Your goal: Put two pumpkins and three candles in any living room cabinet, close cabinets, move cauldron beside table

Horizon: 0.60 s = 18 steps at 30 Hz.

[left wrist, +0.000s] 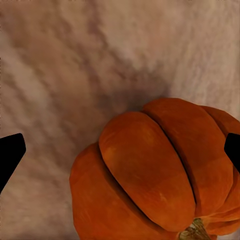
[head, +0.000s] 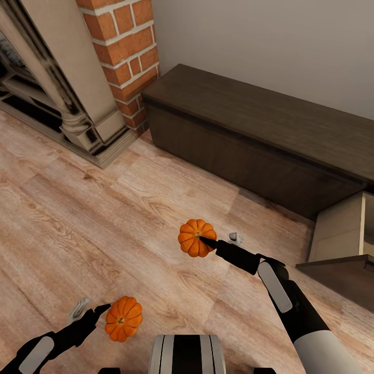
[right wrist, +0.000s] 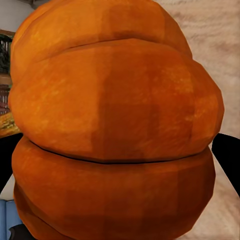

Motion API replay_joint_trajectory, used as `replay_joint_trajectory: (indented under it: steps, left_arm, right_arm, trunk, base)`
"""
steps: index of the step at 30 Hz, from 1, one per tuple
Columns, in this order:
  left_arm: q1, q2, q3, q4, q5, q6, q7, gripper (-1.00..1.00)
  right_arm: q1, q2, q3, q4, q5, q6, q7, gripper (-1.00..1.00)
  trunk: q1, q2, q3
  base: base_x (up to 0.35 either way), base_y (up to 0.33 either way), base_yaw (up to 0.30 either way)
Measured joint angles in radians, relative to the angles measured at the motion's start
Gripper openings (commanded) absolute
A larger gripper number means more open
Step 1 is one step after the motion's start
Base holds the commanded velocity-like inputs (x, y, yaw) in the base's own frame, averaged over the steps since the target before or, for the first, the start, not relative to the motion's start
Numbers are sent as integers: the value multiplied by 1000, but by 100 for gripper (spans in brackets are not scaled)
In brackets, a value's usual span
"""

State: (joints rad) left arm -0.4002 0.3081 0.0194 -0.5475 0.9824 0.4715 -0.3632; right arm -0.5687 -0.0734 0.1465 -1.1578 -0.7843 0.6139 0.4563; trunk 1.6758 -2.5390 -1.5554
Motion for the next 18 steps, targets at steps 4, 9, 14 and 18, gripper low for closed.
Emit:
replay_joint_trajectory:
  steps: [4,9,14,18]
  left_arm:
    - [0,0,0,0,0,0,0,100]
    - [0,0,0,0,0,-1,-1,100]
    - [0,0,0,0,0,0,-1,100]
    - [-1,0,0,0,0,0,-2,100]
  right_arm:
    - [0,0,0,0,0,0,0,-100]
    - [0,0,0,0,0,0,0,-100]
    - [0,0,0,0,0,0,0,-100]
    - [0,0,0,0,0,0,0,-100]
  trunk:
    - [0,0,0]
    - [0,0,0]
    - [0,0,0]
    - [0,0,0]
  base:
    - [0,0,0]
    - [0,0,0]
    - [0,0,0]
    - [0,0,0]
